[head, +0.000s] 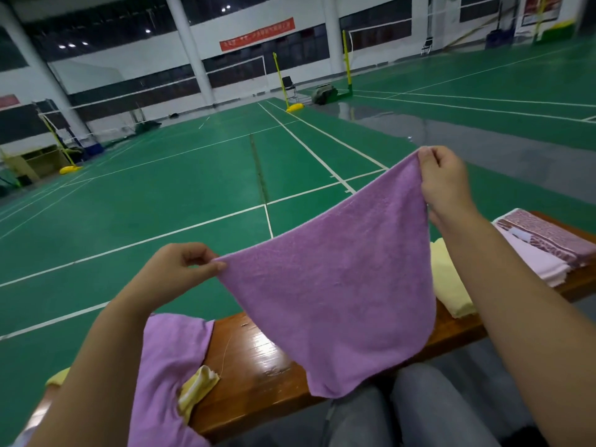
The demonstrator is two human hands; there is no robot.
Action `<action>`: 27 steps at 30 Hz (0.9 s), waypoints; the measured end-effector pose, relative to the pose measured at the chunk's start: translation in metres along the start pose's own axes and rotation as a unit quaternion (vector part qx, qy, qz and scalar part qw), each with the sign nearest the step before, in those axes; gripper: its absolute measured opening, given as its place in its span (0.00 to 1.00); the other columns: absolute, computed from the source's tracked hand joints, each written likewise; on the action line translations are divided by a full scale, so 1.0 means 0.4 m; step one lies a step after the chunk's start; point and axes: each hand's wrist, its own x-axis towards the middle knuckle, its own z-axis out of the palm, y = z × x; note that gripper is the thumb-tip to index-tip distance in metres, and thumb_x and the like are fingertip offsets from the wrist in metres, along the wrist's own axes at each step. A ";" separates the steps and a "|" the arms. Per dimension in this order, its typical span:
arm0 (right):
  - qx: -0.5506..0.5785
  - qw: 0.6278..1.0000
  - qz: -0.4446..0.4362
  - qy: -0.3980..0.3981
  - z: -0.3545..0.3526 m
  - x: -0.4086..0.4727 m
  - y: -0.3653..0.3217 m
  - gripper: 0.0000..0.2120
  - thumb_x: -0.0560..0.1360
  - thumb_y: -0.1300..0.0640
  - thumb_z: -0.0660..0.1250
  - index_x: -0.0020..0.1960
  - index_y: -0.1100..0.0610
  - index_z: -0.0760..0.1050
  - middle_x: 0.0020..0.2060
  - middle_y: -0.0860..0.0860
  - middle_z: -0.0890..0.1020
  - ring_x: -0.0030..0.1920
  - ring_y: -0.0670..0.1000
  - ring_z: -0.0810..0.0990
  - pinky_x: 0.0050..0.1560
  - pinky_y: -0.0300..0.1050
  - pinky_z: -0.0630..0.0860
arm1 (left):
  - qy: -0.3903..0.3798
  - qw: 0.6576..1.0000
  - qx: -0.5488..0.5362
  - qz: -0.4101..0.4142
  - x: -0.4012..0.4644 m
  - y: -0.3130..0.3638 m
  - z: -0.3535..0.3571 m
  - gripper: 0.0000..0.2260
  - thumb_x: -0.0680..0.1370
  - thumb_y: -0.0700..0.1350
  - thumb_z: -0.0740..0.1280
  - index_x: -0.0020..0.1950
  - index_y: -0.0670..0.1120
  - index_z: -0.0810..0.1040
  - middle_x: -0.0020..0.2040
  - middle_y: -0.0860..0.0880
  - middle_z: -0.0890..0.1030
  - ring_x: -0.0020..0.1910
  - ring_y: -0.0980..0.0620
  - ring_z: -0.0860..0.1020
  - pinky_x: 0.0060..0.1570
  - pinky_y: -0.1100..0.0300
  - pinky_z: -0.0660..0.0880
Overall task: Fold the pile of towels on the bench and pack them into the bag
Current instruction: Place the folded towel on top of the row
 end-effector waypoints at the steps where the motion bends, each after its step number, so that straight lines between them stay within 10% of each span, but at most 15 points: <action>1: -0.005 1.000 0.003 -0.002 0.000 -0.002 0.000 0.11 0.83 0.52 0.55 0.52 0.56 0.73 0.40 0.47 0.73 0.44 0.49 0.73 0.46 0.45 0.74 | 0.024 1.000 0.010 0.005 0.003 0.001 0.005 0.05 0.73 0.45 0.74 0.37 0.48 0.82 0.31 0.59 0.81 0.29 0.62 0.74 0.37 0.61 0.73; 6: 0.014 0.999 0.027 -0.039 -0.024 -0.007 -0.022 0.12 0.82 0.51 0.57 0.52 0.56 0.76 0.38 0.47 0.75 0.40 0.46 0.74 0.42 0.41 0.73 | 0.144 0.970 -0.197 -0.009 0.014 -0.016 0.021 0.12 0.75 0.33 0.70 0.37 0.49 0.78 0.30 0.58 0.79 0.31 0.62 0.73 0.37 0.68 0.71; 10: 0.113 0.988 -0.015 -0.106 -0.049 -0.010 -0.067 0.09 0.81 0.52 0.60 0.46 0.50 0.77 0.40 0.46 0.78 0.43 0.46 0.76 0.51 0.44 0.77 | 0.219 0.906 -0.361 0.001 0.019 -0.013 0.010 0.18 0.75 0.29 0.66 0.58 0.48 0.78 0.40 0.55 0.79 0.38 0.63 0.75 0.47 0.74 0.74; 12: 0.088 0.989 -0.044 -0.112 -0.051 -0.010 -0.072 0.08 0.81 0.53 0.60 0.47 0.53 0.77 0.39 0.45 0.78 0.41 0.44 0.75 0.47 0.42 0.75 | 0.217 0.929 -0.300 -0.022 0.022 -0.022 0.012 0.19 0.75 0.31 0.67 0.63 0.48 0.76 0.43 0.50 0.78 0.38 0.65 0.75 0.45 0.76 0.73; 17: 0.012 0.992 -0.005 -0.125 -0.029 -0.024 -0.003 0.09 0.81 0.54 0.60 0.51 0.57 0.78 0.40 0.47 0.78 0.40 0.44 0.75 0.41 0.40 0.73 | 0.206 0.956 -0.202 -0.052 0.021 -0.046 0.040 0.14 0.74 0.31 0.69 0.37 0.50 0.78 0.28 0.59 0.79 0.29 0.64 0.74 0.35 0.72 0.71; 27: 0.312 0.903 0.224 -0.195 -0.053 -0.024 0.004 0.10 0.79 0.55 0.61 0.44 0.59 0.76 0.33 0.49 0.81 0.35 0.44 0.80 0.39 0.37 0.80 | 0.102 0.748 -0.654 -0.051 -0.007 -0.040 0.050 0.06 0.71 0.46 0.70 0.34 0.48 0.78 0.29 0.53 0.78 0.28 0.59 0.76 0.31 0.69 0.75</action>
